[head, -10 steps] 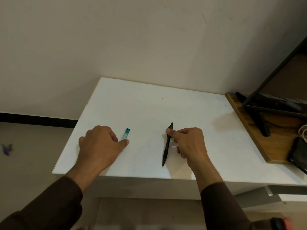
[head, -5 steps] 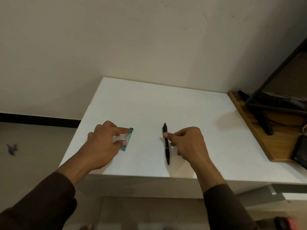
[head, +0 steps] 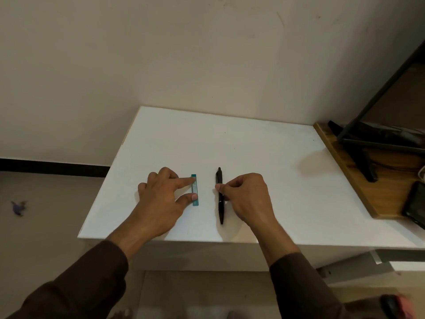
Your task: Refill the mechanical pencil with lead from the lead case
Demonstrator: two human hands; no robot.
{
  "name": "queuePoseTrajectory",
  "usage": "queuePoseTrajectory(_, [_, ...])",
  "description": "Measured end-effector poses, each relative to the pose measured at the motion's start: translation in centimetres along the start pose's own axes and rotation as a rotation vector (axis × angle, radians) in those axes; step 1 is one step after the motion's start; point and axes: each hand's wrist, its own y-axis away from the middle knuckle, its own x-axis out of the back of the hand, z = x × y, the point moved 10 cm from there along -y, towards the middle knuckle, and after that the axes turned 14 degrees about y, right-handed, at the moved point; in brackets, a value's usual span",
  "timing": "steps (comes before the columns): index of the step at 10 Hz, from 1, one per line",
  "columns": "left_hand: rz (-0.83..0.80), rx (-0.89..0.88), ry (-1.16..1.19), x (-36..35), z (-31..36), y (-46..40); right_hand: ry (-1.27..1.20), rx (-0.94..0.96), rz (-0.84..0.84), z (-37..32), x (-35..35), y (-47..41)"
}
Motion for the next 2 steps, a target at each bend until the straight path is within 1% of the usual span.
queuePoseTrajectory(1, [-0.014, -0.008, 0.035, 0.29, -0.01, 0.16, -0.021, 0.036, 0.027, 0.17, 0.52, -0.22])
queuePoseTrajectory(2, [0.015, -0.006, 0.068, 0.83, 0.10, 0.19, 0.010, 0.060, 0.044, -0.33, 1.36, 0.66])
